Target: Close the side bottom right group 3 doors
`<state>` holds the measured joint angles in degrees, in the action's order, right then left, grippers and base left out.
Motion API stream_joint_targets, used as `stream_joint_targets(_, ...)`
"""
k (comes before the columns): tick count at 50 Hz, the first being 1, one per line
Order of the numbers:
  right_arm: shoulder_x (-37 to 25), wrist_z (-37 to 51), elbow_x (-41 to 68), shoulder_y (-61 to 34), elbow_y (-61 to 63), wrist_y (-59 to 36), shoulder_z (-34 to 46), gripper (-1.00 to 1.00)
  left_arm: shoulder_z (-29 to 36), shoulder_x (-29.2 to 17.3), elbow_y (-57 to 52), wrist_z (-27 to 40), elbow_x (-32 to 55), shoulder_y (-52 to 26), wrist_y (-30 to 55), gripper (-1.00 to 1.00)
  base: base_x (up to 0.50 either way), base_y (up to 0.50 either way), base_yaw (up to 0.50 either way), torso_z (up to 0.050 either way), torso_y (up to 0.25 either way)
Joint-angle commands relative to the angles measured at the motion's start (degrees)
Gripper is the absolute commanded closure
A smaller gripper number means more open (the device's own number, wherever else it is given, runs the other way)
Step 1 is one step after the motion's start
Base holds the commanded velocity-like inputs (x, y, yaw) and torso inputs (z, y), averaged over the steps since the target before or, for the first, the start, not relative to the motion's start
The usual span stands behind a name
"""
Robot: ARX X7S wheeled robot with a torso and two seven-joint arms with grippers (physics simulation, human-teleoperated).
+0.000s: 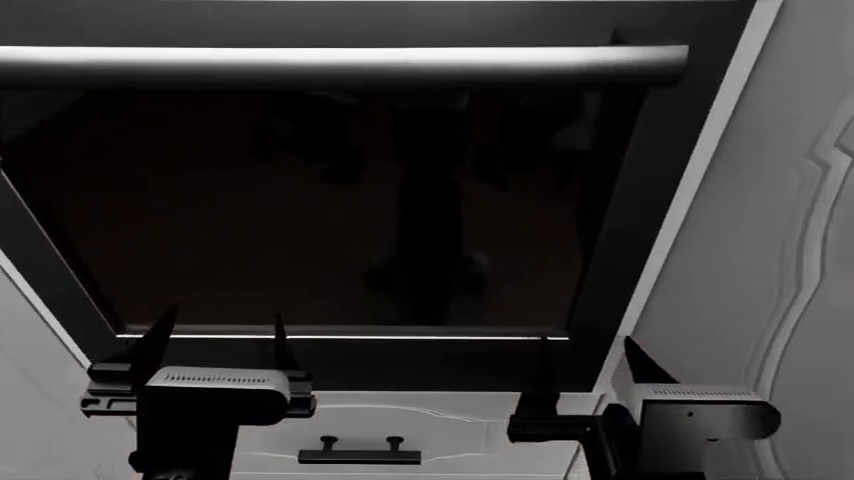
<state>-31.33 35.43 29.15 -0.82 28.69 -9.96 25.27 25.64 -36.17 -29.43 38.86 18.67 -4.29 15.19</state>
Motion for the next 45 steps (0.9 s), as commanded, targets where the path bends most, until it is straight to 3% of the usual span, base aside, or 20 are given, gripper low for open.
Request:
stream_joint_targets(1,0.1,-0.5,0.0,0.4,0.0,1.4,0.0,-1.0,-0.1,-0.1,0.1,0.1,0.0,0.1,-0.1,-1.0,0.0,0.0,0.0,0.0,0.0)
stream_joint_targets(19,-1.8,0.5,0.6,2.7,1.5,3.4,-2.5,-1.0,-0.1,-0.2,0.2,0.2,0.0,0.0,0.1,-1.0,0.0,0.0,0.0,0.0,0.0)
stream_joint_targets(45,-14.7,8.9,-1.0,27.2,9.4,6.6,-11.6,-1.0,0.5,-0.4,-3.2,0.7,0.3,-3.0,5.0,-1.0,0.0,0.0,0.0,0.0,0.0)
